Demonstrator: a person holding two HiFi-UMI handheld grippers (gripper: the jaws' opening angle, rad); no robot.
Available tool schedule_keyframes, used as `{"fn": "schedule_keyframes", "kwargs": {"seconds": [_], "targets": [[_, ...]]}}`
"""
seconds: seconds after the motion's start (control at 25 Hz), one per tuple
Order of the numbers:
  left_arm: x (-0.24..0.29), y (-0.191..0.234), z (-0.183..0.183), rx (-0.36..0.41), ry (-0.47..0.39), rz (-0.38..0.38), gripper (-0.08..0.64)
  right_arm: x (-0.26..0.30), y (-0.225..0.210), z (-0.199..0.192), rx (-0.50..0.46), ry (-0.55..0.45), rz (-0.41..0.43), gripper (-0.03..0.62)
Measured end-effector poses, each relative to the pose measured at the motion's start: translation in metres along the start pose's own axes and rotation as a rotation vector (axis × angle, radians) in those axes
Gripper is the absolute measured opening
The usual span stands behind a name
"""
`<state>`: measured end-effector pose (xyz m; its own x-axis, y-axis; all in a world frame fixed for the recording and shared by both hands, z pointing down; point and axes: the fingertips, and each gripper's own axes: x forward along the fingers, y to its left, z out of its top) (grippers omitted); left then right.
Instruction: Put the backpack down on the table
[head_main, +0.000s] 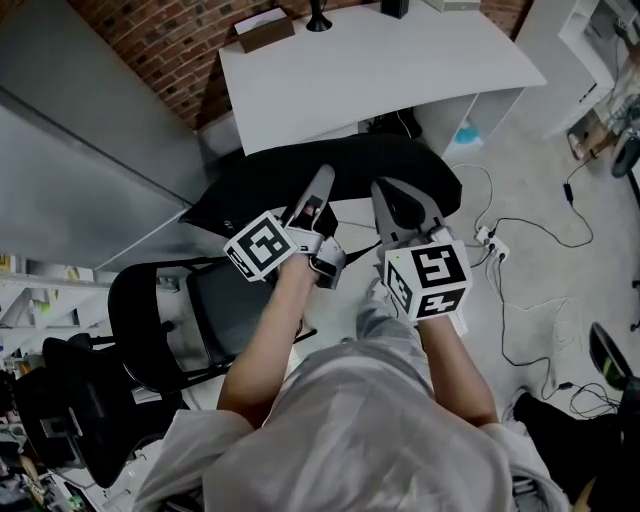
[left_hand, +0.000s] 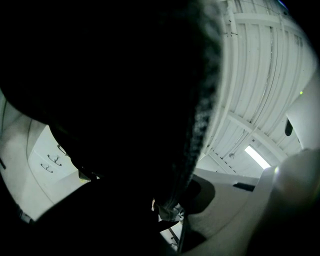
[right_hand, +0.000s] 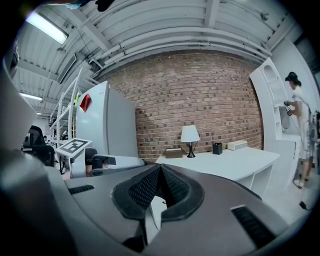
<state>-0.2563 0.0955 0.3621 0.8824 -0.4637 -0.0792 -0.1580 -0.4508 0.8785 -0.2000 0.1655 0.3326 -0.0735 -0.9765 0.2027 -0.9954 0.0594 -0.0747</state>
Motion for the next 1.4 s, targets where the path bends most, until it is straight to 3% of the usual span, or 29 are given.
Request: {"fn": "schedule_keyframes", "kwargs": {"seconds": [0.6,1.24,1.4], "targets": [[0.121,0.018,0.018,-0.007,-0.018,0.027,0.072,0.068,-0.106,0.023,0.026,-0.002,0.027,0.002],[0.2,0.016,0.041,0.001,-0.069,0.022,0.072,0.107,-0.168,0.055,-0.012,-0.031,0.054,0.002],[0.224,0.012,0.041,-0.041,-0.067,-0.03,0.072,0.113,-0.186,0.055,-0.014,-0.025,0.031,0.002]]}}
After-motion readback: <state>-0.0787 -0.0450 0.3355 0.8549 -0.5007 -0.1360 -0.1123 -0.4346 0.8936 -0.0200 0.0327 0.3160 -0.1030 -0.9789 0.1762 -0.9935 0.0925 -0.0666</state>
